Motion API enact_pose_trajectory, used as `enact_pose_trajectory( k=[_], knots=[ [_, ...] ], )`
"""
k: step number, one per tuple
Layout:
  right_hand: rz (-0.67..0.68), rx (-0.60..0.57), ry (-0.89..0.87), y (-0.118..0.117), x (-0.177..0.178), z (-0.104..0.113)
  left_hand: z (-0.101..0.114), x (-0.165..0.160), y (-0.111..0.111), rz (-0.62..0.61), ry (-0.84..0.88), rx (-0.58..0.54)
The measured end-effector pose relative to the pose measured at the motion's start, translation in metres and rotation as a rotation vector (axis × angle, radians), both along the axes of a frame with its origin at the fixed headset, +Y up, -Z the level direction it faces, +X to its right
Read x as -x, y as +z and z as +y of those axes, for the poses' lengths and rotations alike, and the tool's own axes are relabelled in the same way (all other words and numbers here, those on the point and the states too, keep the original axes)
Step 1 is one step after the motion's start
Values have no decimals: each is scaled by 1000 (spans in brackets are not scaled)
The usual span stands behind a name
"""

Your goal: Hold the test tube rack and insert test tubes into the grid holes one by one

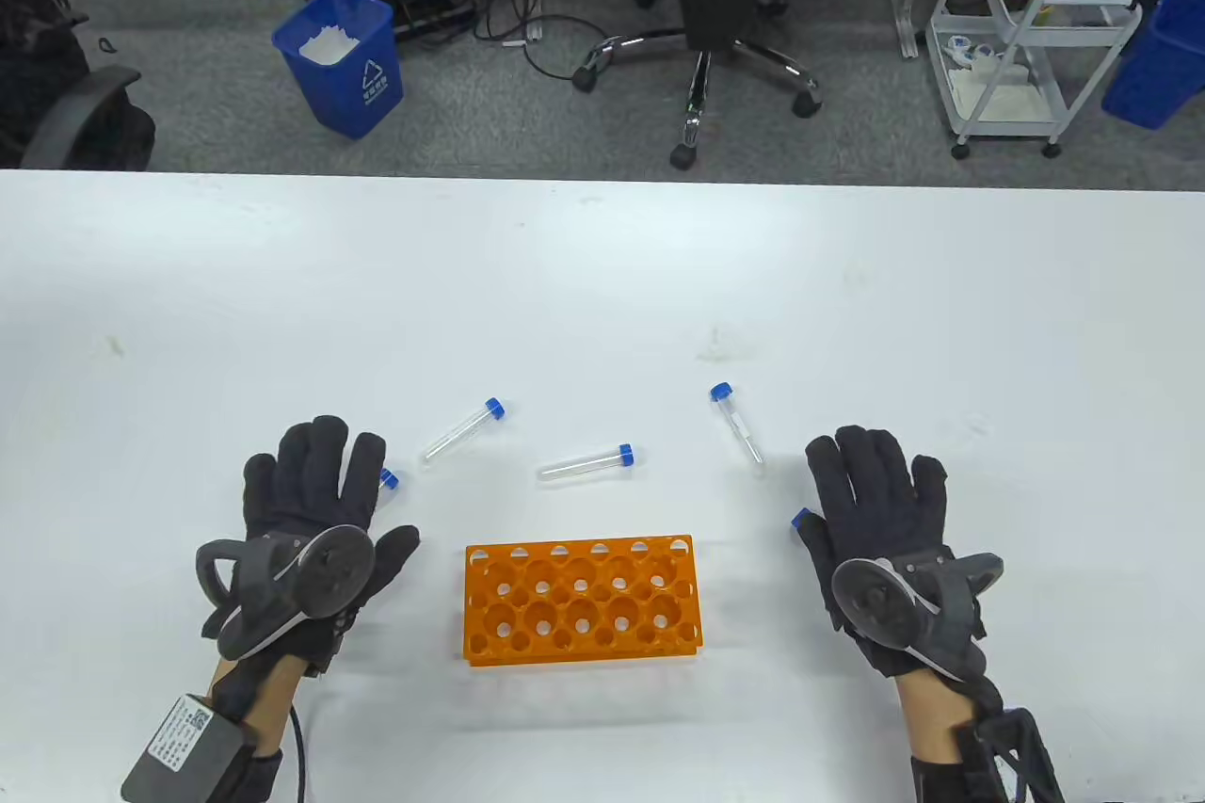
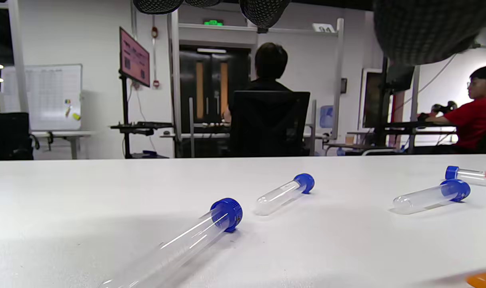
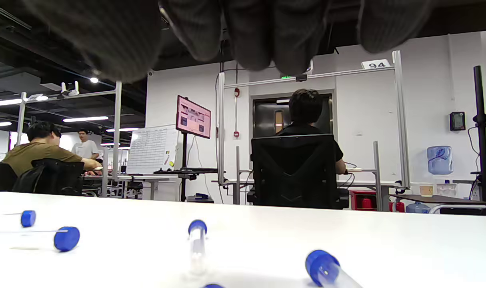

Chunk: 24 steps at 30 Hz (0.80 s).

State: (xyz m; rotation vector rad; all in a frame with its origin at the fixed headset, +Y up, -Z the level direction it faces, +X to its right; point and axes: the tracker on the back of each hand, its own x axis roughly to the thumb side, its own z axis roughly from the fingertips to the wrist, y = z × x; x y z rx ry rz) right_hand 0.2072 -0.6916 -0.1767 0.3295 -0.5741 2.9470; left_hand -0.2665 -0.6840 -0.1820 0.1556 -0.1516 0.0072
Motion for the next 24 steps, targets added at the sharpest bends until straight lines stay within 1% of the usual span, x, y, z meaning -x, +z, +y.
enact_pose_trajectory(
  k=[16, 20, 24],
  knots=[
    [7, 1, -30, 1, -1, 0, -3, -2, -1, 1, 24, 3],
    [11, 2, -31, 1, -1, 1, 2, -5, 2, 1, 64, -33],
    [13, 0, -36, 1, -1, 0, 12, -13, 9, -20, 190, -77]
  ],
)
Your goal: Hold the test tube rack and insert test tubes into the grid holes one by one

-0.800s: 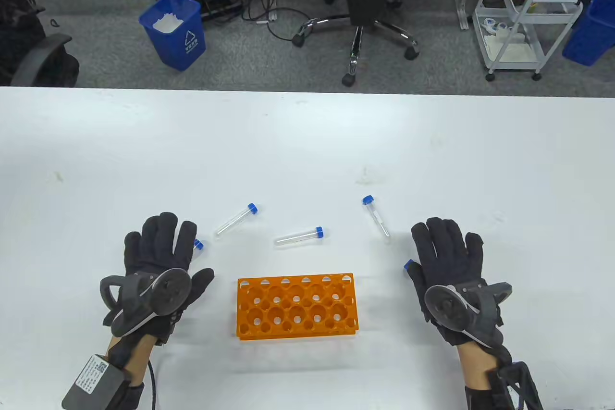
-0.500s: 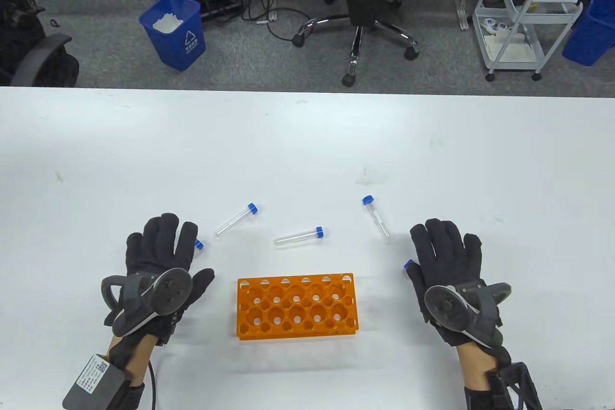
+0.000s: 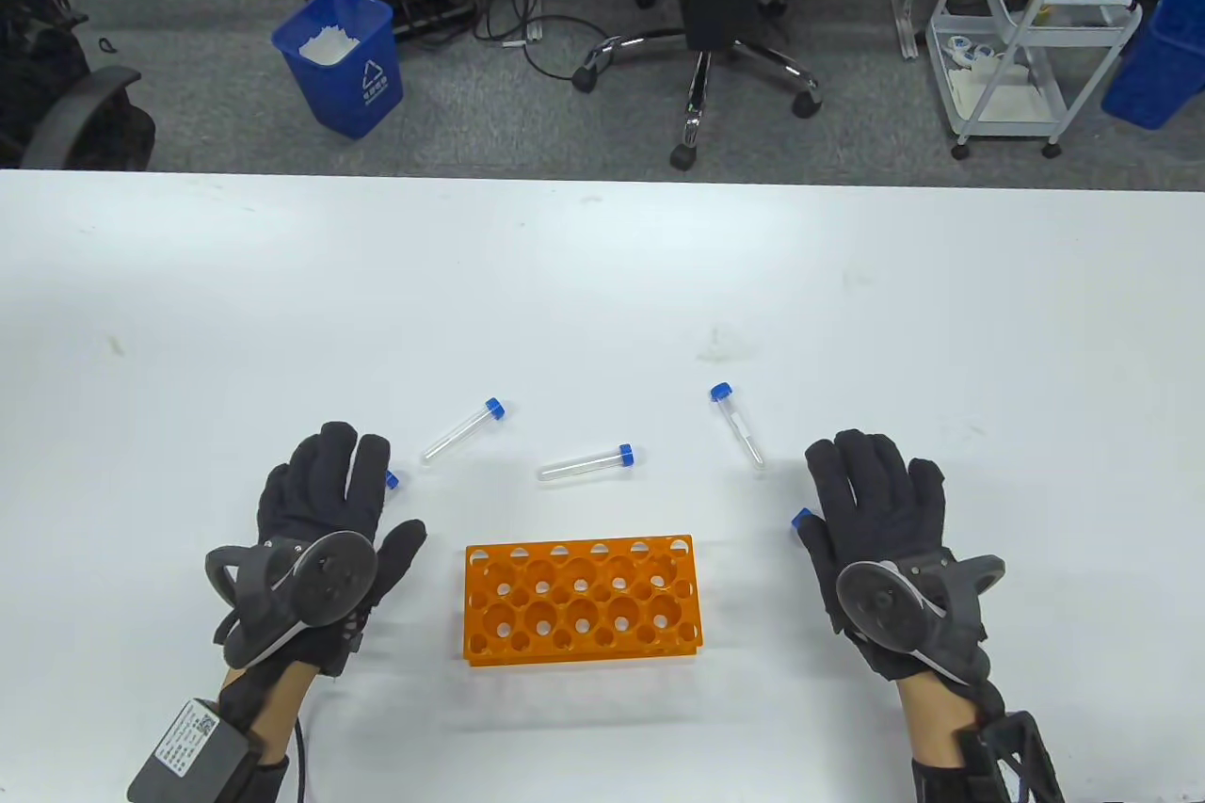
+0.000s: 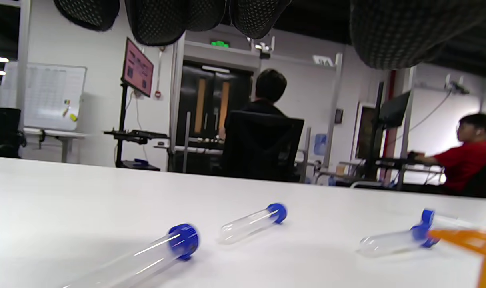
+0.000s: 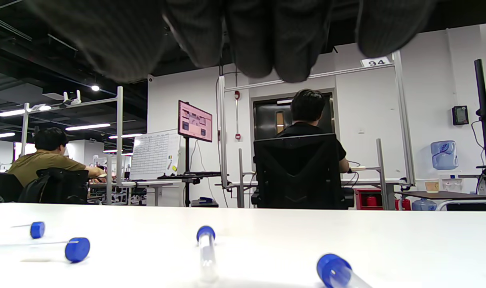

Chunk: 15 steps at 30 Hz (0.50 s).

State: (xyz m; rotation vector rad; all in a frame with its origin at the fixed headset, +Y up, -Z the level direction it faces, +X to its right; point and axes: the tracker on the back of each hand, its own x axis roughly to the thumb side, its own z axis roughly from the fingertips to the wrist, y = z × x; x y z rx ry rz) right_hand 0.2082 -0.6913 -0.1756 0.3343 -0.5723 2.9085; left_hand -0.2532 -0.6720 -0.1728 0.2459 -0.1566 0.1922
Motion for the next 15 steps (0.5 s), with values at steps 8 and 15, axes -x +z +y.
enact_pose_trajectory(
  k=[8, 15],
  knots=[
    [1, 5, 1, 0, 1, -1, -15, -19, 2, 2, 265, 338],
    [7, 14, 4, 0, 2, 0, -59, -21, -4, 98, 291, 763]
  ],
)
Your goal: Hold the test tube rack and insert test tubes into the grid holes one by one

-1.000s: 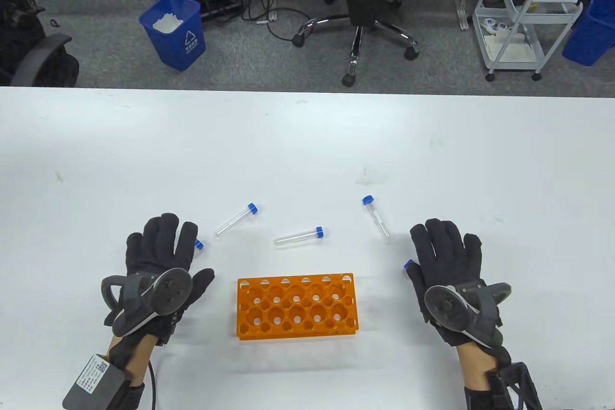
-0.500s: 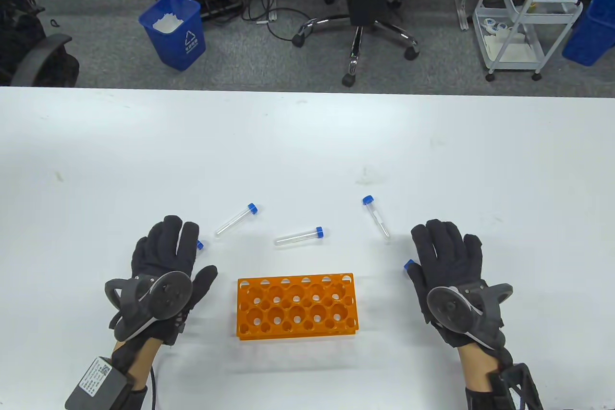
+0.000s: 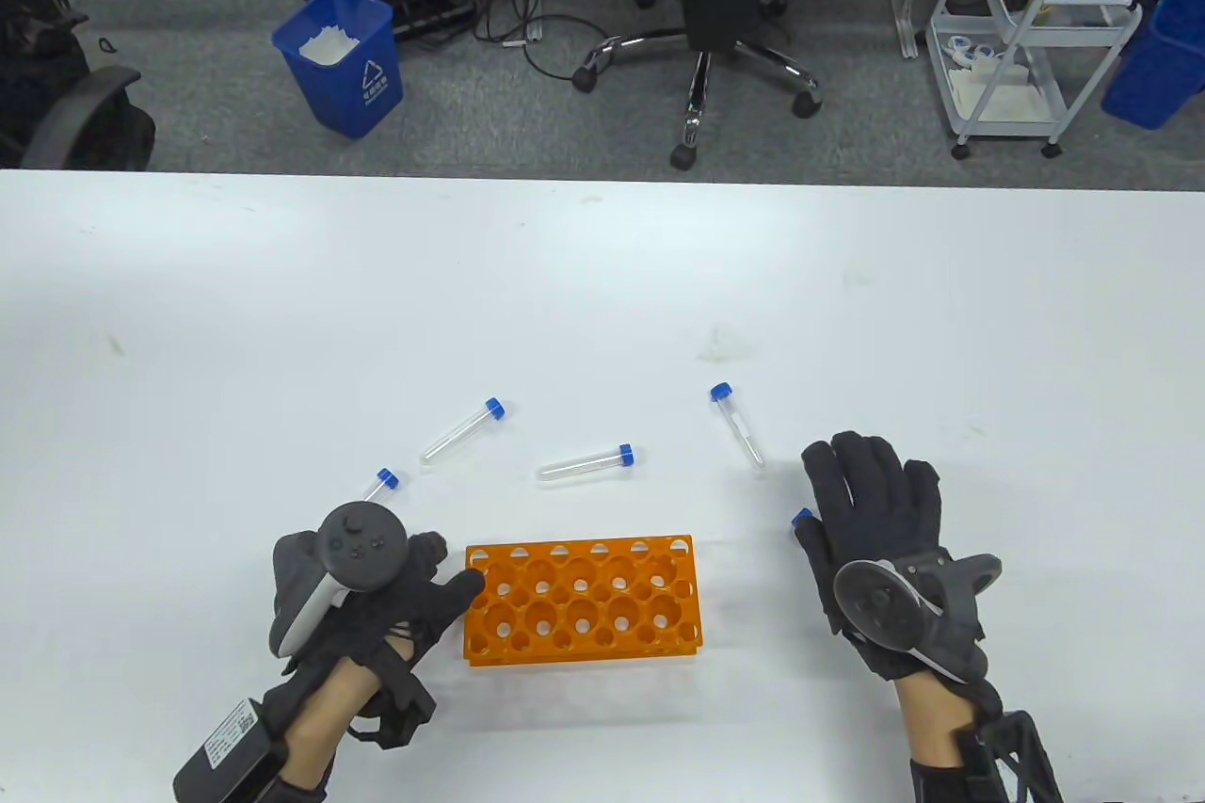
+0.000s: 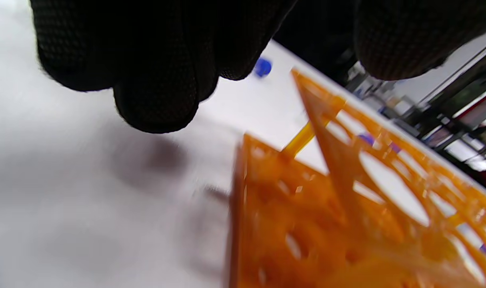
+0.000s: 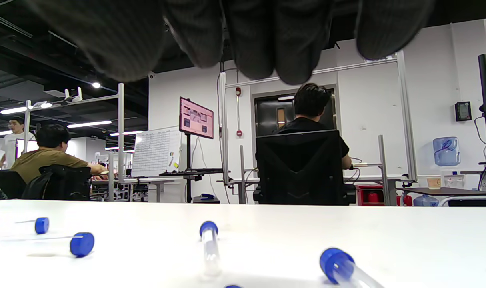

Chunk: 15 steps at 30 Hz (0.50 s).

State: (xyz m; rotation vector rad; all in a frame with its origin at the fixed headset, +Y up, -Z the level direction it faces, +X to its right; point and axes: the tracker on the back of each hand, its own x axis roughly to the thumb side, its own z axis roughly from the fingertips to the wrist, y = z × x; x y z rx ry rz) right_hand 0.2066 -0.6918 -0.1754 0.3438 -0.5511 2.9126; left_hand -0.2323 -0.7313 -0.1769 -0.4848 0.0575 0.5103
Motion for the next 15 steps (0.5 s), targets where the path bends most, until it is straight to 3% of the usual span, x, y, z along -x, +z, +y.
enact_pose_trajectory(
  k=[8, 15],
  knots=[
    [5, 6, 0, 0, 1, 0, -12, -13, 0, 28, 65, 16],
    [7, 13, -3, -1, 2, -1, -19, -9, -2, 118, 241, 63]
  ],
)
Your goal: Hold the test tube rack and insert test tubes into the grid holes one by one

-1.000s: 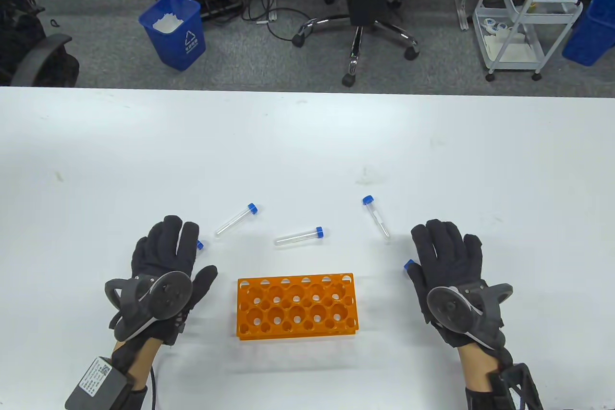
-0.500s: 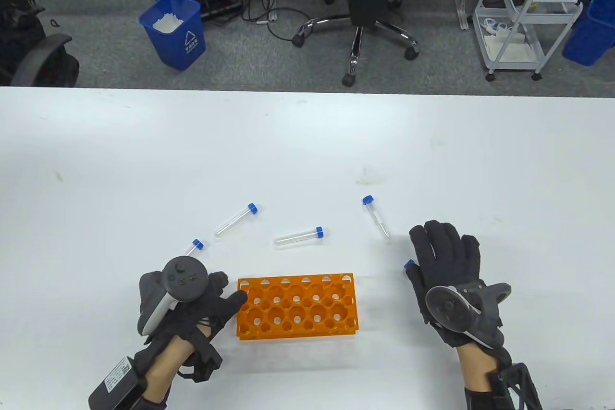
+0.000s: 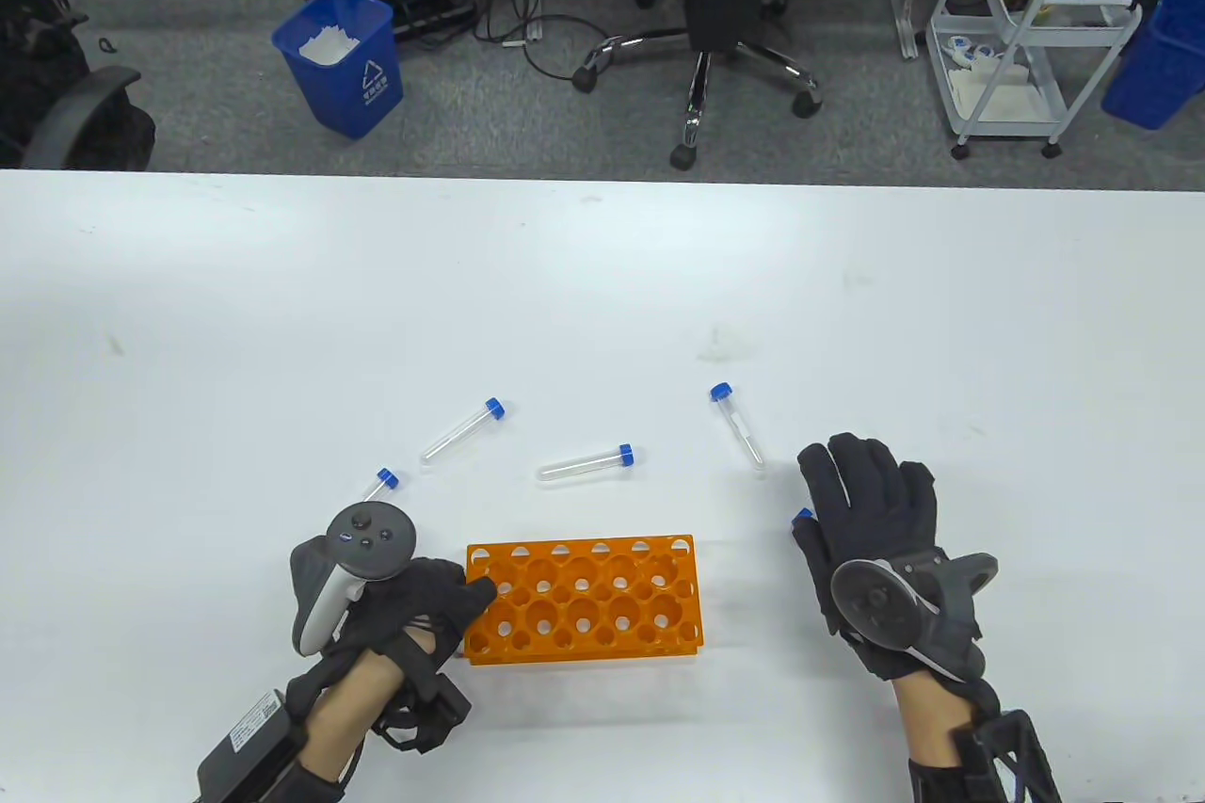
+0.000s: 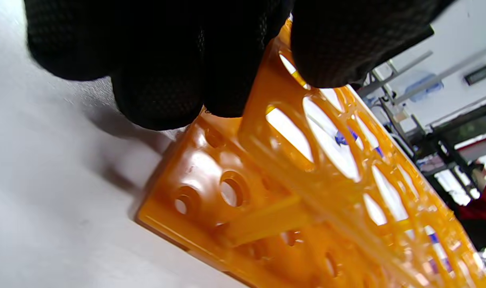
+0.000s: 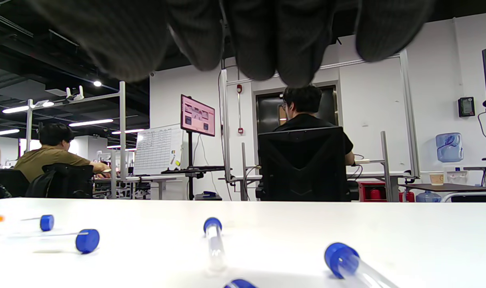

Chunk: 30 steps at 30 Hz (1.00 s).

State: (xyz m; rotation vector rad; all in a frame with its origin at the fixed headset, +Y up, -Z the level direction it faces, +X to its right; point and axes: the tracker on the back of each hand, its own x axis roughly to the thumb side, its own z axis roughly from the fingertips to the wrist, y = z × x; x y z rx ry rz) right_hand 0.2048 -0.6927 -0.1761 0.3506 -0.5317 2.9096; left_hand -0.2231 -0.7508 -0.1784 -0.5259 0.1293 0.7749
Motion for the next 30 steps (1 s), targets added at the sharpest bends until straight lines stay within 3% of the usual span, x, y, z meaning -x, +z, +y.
enact_pose_trajectory(
  k=[5, 19, 30],
  knots=[
    [-1, 1, -1, 0, 0, 0, 1, 2, -1, 8, 40, -8],
    [-1, 5, -8, 0, 0, 0, -4, 4, -3, 3, 483, 45],
    [-15, 6, -48, -1, -5, 4, 8, 11, -2, 84, 697, -22]
  ],
)
